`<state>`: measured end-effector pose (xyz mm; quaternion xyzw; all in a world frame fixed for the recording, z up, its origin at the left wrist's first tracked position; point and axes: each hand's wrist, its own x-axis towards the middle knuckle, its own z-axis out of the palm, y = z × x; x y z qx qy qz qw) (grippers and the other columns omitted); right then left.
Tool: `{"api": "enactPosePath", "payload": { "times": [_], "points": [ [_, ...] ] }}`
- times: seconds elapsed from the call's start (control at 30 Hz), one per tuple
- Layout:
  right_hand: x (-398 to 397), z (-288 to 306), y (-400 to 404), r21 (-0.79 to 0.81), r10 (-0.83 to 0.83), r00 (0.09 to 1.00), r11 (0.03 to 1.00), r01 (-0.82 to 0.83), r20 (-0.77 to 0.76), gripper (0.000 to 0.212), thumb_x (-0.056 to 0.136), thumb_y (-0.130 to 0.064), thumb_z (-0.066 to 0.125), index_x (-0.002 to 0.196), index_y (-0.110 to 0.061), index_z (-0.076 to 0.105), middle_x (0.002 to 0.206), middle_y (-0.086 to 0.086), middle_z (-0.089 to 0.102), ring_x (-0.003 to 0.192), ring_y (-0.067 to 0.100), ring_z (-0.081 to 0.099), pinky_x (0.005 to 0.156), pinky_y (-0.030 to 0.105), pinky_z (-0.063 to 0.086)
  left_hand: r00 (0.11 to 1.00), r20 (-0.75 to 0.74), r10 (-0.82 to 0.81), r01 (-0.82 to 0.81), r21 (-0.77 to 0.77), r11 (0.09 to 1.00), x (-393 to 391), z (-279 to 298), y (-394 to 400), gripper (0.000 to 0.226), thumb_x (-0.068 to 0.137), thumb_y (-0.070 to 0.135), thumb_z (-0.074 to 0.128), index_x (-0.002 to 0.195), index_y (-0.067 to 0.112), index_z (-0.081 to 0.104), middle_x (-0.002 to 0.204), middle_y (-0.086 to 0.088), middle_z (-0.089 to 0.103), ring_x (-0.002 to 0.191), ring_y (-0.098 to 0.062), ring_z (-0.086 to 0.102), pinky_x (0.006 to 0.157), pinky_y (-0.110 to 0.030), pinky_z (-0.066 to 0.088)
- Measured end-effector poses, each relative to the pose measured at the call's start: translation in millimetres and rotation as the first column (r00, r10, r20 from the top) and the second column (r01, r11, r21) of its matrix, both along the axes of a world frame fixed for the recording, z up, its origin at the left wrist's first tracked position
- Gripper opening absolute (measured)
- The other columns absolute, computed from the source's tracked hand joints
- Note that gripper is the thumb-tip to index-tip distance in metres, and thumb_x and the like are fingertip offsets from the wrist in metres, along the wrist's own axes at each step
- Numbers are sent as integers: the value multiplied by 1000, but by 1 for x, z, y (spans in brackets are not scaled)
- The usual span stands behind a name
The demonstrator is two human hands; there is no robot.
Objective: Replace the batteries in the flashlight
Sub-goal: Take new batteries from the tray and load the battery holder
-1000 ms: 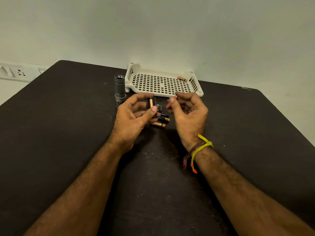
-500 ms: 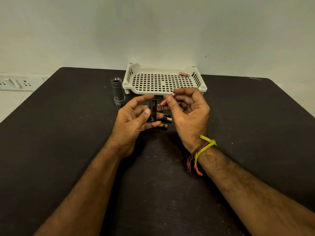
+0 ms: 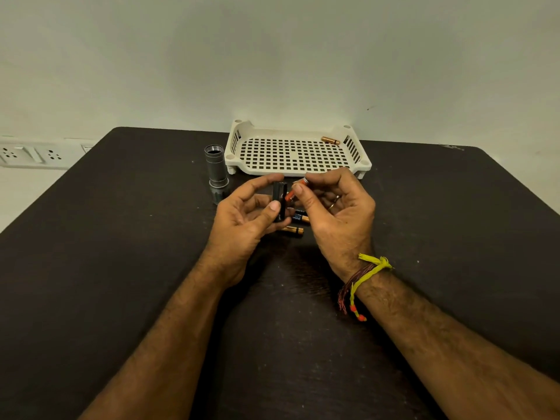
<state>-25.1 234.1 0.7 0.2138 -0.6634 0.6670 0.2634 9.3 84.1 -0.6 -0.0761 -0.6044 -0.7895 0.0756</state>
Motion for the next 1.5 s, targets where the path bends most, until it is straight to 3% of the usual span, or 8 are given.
{"api": "enactPosePath", "payload": {
  "times": [0.17, 0.27, 0.43, 0.57, 0.8, 1.13, 1.33, 1.5],
  "points": [
    [2, 0, -2, 35, 11, 1000, 999, -11, -13, 20, 84, -12, 79, 97, -20, 67, 93, 1, 74, 86, 18, 75, 77, 30, 60, 1000, 11, -7, 7, 25, 1000, -1, 0, 1, 42, 93, -3, 61, 132, 14, 62, 98, -17, 66, 96, -20, 71, 81, -31, 59],
    [3, 2, -1, 80, -24, 1000, 996, 25, -17, 21, 83, -13, 81, 96, -21, 67, 90, -3, 75, 84, 13, 75, 74, 24, 59, 1000, 14, -6, 5, 18, 1000, -1, 1, 1, 44, 92, -5, 62, 131, 15, 63, 91, -10, 66, 90, -17, 71, 79, -30, 59],
    [5, 2, -1, 156, -26, 1000, 987, 25, 4, 19, 81, -10, 83, 96, -16, 73, 91, -4, 74, 86, 15, 74, 77, 30, 61, 1000, 19, 23, -23, 51, 998, 0, 3, 1, 45, 89, -6, 65, 131, 12, 63, 91, -15, 65, 86, -17, 72, 76, -30, 61],
    [6, 5, -2, 266, -22, 995, 963, 48, -99, 16, 83, -3, 80, 98, -4, 76, 94, 4, 72, 90, 11, 70, 79, 30, 60, 1000, 6, 29, -29, 50, 998, 1, 2, 1, 44, 89, -5, 65, 130, 13, 63, 90, -15, 68, 86, -19, 72, 77, -31, 61],
    [9, 8, -3, 474, 11, 971, 874, 105, -237, 18, 85, 4, 73, 103, 1, 77, 96, 11, 71, 92, 16, 68, 81, 33, 58, 998, 20, 57, -59, 106, 993, 1, 2, -2, 46, 82, 5, 69, 126, 14, 64, 88, -2, 76, 89, -19, 75, 75, -31, 62],
    [2, 6, 4, 371, -179, 972, 901, 224, -151, 9, 89, 3, 69, 95, -1, 74, 92, 5, 71, 89, 13, 67, 80, 30, 57, 991, 21, 128, -130, 83, 988, -3, -1, 0, 43, 95, 0, 61, 135, 14, 58, 103, -19, 73, 90, -26, 74, 78, -35, 62],
    [-3, 2, 3, 406, -275, 957, 867, 288, -93, 7, 87, -1, 70, 91, -5, 74, 90, 3, 71, 85, 14, 66, 76, 34, 57, 988, 26, 153, -154, 54, 987, -4, -1, 4, 32, 94, -2, 62, 125, 8, 62, 89, -14, 71, 79, -25, 73, 71, -30, 61],
    [-7, -2, 3, 416, -322, 943, 848, 327, -86, 6, 86, -3, 70, 88, -5, 75, 88, 4, 71, 84, 16, 67, 76, 35, 58, 988, 6, 153, -153, -37, 988, 0, 1, 8, 39, 88, -2, 71, 124, 5, 62, 99, -20, 69, 77, -23, 73, 70, -29, 62]
  ]
}}
